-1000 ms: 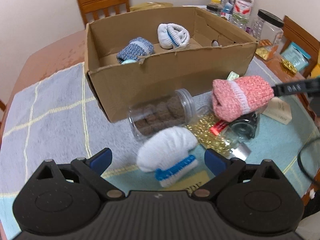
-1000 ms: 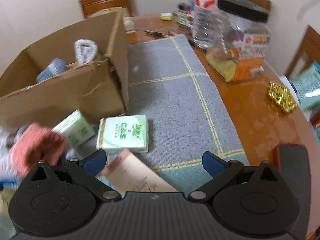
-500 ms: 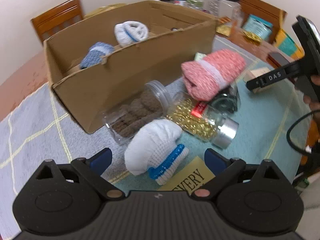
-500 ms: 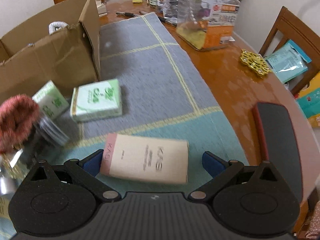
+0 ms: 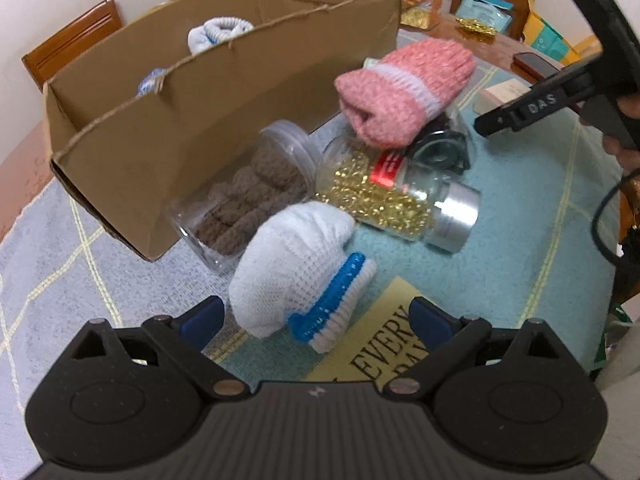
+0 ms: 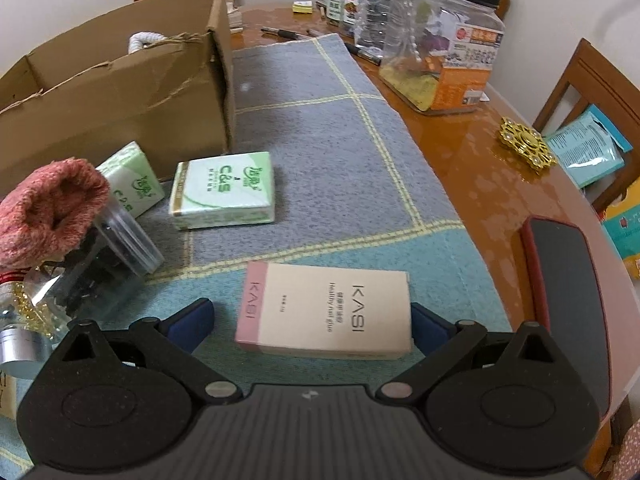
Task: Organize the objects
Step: 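Grasp the white crocheted hat with the left tool while the right tool grasps the KASI box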
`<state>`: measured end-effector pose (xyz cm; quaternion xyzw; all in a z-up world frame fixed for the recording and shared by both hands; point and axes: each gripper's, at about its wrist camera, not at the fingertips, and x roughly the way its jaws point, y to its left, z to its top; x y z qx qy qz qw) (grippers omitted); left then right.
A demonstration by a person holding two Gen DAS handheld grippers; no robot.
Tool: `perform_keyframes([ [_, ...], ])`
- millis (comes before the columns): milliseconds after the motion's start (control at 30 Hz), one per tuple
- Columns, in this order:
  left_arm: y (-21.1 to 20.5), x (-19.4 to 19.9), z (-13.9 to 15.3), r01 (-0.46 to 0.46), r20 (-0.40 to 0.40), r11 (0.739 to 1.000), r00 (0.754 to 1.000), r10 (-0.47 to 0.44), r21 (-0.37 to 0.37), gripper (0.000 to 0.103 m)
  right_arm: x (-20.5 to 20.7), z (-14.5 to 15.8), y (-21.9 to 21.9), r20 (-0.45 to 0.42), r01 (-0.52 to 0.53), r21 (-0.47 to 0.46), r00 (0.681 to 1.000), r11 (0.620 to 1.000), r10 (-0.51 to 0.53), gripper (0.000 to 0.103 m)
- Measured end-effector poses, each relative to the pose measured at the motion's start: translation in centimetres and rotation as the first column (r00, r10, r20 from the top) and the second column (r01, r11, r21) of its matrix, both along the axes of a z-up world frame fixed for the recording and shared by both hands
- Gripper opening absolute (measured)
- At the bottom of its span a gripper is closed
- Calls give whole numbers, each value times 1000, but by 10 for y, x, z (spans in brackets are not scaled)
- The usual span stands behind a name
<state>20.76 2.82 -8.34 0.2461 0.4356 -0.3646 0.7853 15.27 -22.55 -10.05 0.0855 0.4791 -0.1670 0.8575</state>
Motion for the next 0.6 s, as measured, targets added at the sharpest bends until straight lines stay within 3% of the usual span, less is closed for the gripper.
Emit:
perform_keyframes([
  [133,5,12,-8,-54,-44,996,998,51,-71,98,0,0,0,1,-3,-1,1000,1000,3,102],
  [233,6,16,-10,-77,-22,991,997,75,-106,97,1,-1,0,2,-4,-1,1000,1000,4,103],
  [600,4,9,-8,-61,-19,992,998,59,-112,95,3,-2,0,17,-40,-4,999,999,40,103],
])
